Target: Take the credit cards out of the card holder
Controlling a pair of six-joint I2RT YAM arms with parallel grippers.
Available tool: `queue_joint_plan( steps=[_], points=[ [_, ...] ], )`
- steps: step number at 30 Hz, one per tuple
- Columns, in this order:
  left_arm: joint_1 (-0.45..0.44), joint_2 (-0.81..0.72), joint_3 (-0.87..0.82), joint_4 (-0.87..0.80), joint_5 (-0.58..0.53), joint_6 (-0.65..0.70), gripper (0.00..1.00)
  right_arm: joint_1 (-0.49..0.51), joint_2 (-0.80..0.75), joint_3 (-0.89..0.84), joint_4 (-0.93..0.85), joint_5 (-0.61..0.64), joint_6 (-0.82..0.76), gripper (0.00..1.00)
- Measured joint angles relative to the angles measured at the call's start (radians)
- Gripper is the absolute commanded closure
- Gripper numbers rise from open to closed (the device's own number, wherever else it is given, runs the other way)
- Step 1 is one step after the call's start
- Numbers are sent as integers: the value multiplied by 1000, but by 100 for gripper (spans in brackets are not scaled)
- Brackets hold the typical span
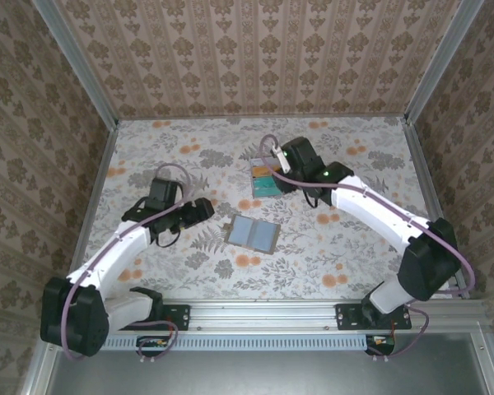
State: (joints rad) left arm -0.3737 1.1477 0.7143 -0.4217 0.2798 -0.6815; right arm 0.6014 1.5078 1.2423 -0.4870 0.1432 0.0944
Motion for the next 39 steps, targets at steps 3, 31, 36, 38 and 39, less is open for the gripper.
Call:
queue_joint_plan(
  steps=[3,31,36,38,39],
  points=[
    [-61,60,32,16,31,3,26,35,-32,-107,-17,-56,161,75],
    [-264,425,150,32,97,62,52,108,164,-354,193,-286,650,98],
    [-269,460,152,21,89,70,54,108,171,-353,194,-286,650,98],
    [-269,470,152,9,75,73,54,108,171,-352,193,-286,650,98],
    [-269,470,152,2,66,73,54,108,173,-351,193,-286,650,98]
  ],
)
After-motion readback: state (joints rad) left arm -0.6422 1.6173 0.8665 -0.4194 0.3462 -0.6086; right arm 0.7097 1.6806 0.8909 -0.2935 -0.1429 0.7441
